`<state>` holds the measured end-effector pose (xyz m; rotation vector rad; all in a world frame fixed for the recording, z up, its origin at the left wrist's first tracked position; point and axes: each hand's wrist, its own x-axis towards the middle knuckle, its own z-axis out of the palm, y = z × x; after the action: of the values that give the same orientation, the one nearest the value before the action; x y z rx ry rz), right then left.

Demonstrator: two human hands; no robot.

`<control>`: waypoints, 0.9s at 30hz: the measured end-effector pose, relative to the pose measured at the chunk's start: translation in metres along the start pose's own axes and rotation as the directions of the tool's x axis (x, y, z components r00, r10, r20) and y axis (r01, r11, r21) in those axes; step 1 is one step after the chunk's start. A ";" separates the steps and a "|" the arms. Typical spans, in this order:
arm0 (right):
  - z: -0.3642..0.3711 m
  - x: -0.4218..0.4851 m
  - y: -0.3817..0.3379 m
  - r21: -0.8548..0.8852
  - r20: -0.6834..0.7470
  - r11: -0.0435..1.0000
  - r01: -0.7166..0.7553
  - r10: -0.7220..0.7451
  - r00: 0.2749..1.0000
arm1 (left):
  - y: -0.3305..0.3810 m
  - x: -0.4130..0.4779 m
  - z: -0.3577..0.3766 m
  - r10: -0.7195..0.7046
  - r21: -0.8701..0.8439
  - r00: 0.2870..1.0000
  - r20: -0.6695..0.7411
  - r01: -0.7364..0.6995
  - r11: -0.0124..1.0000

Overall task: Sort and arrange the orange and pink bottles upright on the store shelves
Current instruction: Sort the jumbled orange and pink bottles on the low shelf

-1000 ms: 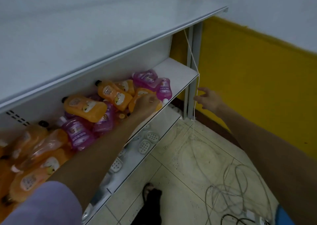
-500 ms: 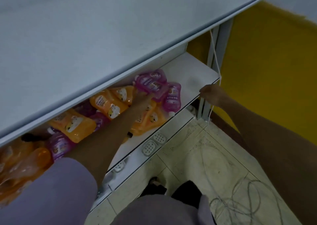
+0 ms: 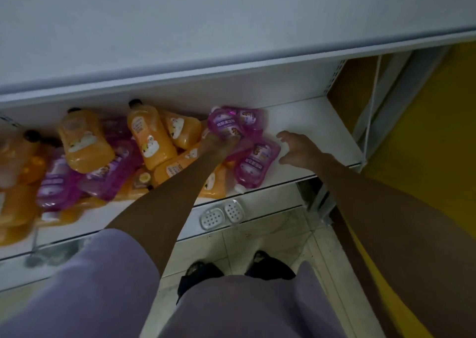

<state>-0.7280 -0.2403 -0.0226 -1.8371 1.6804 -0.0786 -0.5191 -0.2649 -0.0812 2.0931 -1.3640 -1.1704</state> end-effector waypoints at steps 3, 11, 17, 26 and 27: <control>0.009 0.014 0.002 -0.066 0.060 0.983 0.171 -0.168 0.984 | 0.012 -0.008 0.012 -0.038 -0.032 0.999 0.013 0.038 0.999; 0.041 0.041 0.015 -0.200 0.181 0.906 0.372 -0.339 0.923 | 0.022 0.000 0.026 -0.142 -0.034 0.988 -0.052 0.141 0.990; 0.035 0.058 0.011 -0.517 0.282 0.740 0.431 -0.328 0.902 | 0.034 -0.003 0.017 -0.154 -0.017 0.976 -0.154 0.153 0.988; 0.028 0.070 -0.006 -0.660 0.433 0.581 0.477 -0.226 0.873 | 0.004 -0.062 -0.034 -0.285 -0.733 0.944 0.166 0.312 0.604; 0.027 0.066 -0.005 -0.693 0.429 0.578 0.430 -0.149 0.891 | -0.004 -0.071 -0.040 -0.262 -0.768 0.946 0.190 0.310 0.561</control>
<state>-0.6997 -0.2892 -0.0663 -2.5664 1.2042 0.9257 -0.4978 -0.2050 -0.0297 1.6116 -0.3266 -1.5877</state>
